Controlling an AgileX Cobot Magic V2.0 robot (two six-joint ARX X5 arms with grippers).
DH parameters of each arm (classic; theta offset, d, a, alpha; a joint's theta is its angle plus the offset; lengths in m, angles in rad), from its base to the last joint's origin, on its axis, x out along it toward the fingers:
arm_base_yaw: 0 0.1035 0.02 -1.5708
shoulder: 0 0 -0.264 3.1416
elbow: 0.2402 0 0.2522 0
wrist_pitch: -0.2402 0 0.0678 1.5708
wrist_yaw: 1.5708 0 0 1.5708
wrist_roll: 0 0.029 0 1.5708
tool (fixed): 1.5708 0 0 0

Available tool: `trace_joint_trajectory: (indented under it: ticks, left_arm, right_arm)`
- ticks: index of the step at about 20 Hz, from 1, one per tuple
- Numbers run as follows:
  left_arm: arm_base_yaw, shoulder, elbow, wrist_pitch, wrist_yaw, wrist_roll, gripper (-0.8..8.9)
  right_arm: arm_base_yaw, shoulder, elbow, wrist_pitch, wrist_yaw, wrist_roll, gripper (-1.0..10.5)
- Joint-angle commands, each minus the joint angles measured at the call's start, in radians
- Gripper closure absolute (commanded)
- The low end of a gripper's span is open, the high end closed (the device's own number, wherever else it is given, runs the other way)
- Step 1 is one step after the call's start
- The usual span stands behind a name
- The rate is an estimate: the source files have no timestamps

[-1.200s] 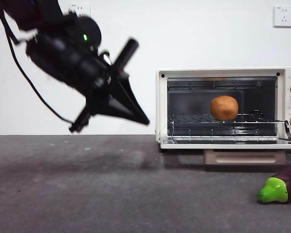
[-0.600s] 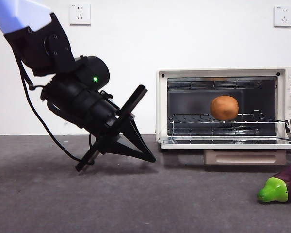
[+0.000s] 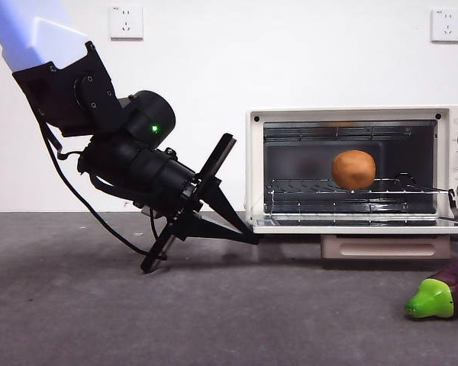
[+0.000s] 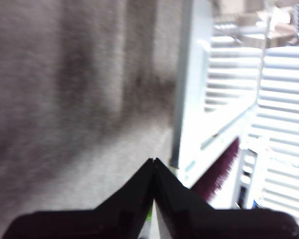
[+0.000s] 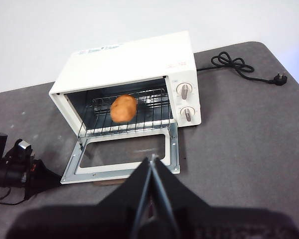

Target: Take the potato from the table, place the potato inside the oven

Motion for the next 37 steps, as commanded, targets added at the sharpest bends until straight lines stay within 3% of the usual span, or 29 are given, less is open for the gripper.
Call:
trace_joint_trajectory:
  ticks: [1, 14, 26, 37]
  left_arm:
    - [-0.003, 0.031, -0.007, 0.027, 0.046, -0.018, 8.21]
    - [-0.005, 0.030, 0.076, 0.044, 0.115, -0.070, 8.20]
    - [-0.005, 0.030, 0.261, -0.070, 0.101, -0.069, 8.20]
    - [0.019, 0.030, 0.380, -0.086, 0.092, -0.085, 8.20]
  right_arm:
    - [0.001, -0.005, 0.003, 0.005, 0.002, 0.008, 9.6]
    - [0.001, -0.005, 0.000, 0.005, 0.004, 0.015, 9.6]
    - [0.001, -0.005, 0.000, 0.005, 0.000, 0.016, 9.6]
    - [0.001, -0.005, 0.000, 0.005, 0.001, 0.015, 9.5]
